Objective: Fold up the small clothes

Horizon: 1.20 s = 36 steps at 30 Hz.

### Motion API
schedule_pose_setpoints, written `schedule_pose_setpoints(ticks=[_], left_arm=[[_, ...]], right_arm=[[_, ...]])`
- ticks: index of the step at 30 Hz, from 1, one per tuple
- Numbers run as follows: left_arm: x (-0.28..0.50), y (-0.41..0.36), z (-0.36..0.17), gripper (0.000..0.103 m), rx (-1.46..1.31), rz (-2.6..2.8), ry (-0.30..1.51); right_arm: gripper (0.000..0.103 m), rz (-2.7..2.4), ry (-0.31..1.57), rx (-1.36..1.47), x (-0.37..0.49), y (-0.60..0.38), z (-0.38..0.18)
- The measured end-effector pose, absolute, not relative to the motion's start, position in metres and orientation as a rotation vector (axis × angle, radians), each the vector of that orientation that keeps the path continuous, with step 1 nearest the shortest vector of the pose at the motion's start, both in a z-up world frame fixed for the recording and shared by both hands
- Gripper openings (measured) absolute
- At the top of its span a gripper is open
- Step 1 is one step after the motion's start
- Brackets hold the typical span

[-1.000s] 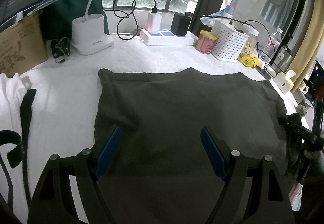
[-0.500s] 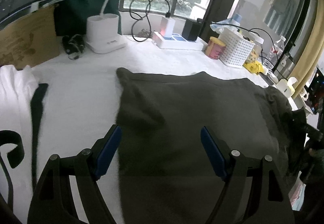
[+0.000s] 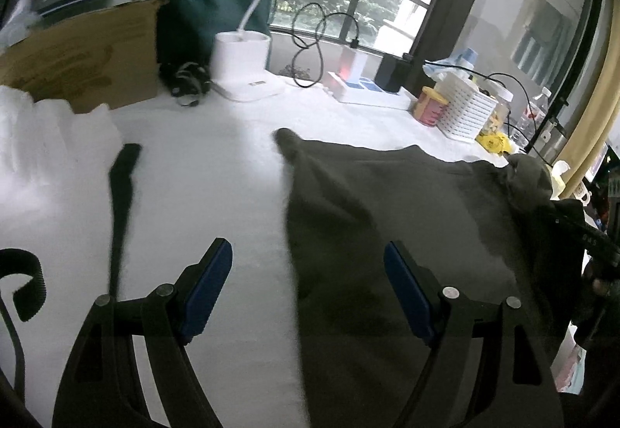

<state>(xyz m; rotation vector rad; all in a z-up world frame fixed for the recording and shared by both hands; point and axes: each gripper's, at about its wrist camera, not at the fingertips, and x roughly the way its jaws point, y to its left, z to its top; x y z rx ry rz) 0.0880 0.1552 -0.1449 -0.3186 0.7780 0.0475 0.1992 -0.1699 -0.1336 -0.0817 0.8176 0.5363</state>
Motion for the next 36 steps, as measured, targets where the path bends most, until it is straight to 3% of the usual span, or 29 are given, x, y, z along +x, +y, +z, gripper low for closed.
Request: schedule_pose_setpoints(ticks=[36], left_arm=[[0.012, 0.214, -0.142, 0.080, -0.358, 0.119, 0.704]], right_arm=[[0.015, 0.828, 0.846, -0.310, 0.135, 0.006, -0.153]])
